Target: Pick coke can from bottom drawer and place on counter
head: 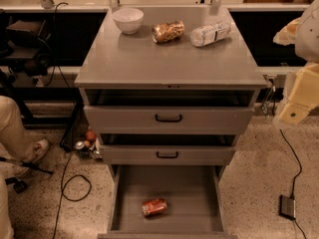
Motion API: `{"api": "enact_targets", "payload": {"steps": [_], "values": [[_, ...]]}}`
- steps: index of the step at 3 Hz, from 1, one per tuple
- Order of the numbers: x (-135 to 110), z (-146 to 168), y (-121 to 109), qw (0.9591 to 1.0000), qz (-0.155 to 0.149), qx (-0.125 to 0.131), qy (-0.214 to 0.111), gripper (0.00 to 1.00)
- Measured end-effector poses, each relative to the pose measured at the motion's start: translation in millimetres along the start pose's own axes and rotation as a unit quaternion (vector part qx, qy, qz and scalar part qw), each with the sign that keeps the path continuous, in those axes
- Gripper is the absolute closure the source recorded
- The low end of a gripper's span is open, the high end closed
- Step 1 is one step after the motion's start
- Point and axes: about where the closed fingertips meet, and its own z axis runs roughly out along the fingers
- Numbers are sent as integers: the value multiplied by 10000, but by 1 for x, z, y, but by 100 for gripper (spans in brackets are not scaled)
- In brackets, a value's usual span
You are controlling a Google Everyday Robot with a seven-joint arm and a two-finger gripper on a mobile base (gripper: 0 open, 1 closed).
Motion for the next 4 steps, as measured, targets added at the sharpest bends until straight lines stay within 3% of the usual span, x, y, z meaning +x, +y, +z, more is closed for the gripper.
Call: {"api": "enact_targets", "payload": {"steps": [1,2,3,4], "values": [[0,0,0,10000,0,1,0,0],[6,43,13,9991,52,-393,-142,0],[5,139,51,9909,25,-1220,-563,0],[3,208,85,9805,17,-1775,-842,0]]}}
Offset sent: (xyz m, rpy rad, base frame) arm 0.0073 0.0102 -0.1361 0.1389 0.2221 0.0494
